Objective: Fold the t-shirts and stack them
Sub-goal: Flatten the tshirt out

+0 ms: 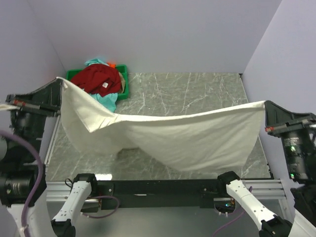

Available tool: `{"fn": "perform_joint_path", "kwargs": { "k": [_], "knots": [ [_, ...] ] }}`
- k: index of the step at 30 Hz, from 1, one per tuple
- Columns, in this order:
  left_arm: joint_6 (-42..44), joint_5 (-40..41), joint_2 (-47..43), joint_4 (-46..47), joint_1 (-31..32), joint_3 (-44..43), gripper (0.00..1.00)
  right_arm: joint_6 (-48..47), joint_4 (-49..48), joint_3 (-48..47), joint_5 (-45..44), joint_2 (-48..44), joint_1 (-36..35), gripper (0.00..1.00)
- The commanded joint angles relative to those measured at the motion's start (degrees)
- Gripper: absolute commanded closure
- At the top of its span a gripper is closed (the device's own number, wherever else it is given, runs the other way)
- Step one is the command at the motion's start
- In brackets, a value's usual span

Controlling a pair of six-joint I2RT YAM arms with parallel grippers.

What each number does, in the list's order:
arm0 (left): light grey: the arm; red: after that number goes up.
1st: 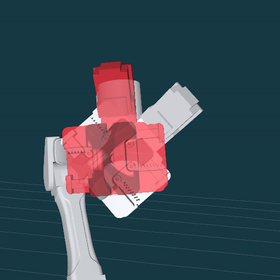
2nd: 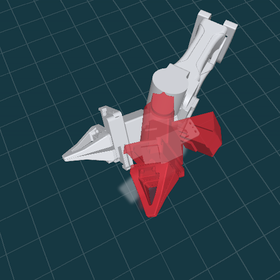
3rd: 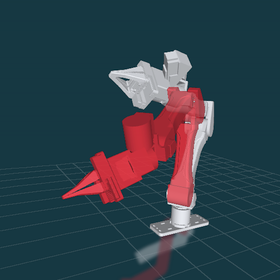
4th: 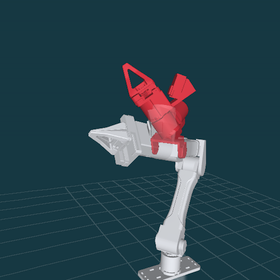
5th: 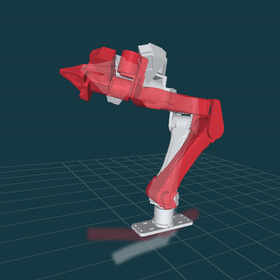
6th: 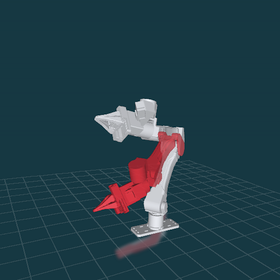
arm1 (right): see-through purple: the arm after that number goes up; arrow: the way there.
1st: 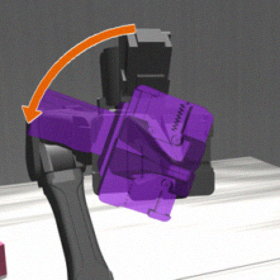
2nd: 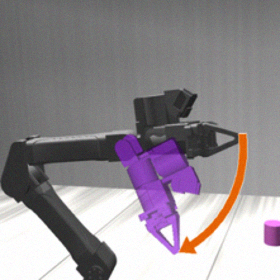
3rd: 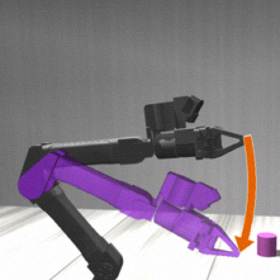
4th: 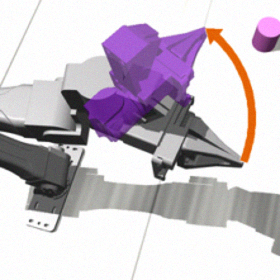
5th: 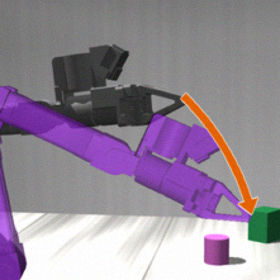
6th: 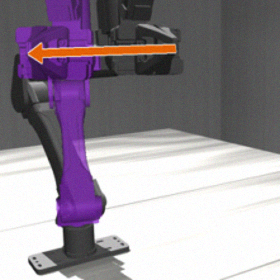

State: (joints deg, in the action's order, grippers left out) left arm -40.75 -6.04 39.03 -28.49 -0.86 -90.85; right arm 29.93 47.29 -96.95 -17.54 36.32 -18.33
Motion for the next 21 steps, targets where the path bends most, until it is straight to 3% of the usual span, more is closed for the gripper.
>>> {"fn": "perform_joint_path", "kwargs": {
  "k": [1,8,11,16,21],
  "knots": [
    [-0.8,-4.9,7.9,5.2,0.0,3.6,1.00,-2.3,-4.7,4.7,-2.4,6.2,0.3,1.00],
    [-0.1,-9.1,25.3,12.7,0.5,4.8,1.00,-4.8,-11.9,8.8,-7.8,15.1,0.9,1.00],
    [0.8,-7.6,29.9,13.5,4.5,1.9,0.99,-5.5,-13.4,7.2,-7.4,18.7,2.5,1.00],
    [2.7,-3.6,30.8,14.3,8.8,-3.6,1.00,-6.5,-13.9,2.9,-6.1,21.5,4.1,1.00],
    [3.3,-2.0,24.8,14.4,10.2,-5.2,1.00,-7.7,-15.3,2.6,-4.5,17.3,4.1,1.00]
  ]
}}
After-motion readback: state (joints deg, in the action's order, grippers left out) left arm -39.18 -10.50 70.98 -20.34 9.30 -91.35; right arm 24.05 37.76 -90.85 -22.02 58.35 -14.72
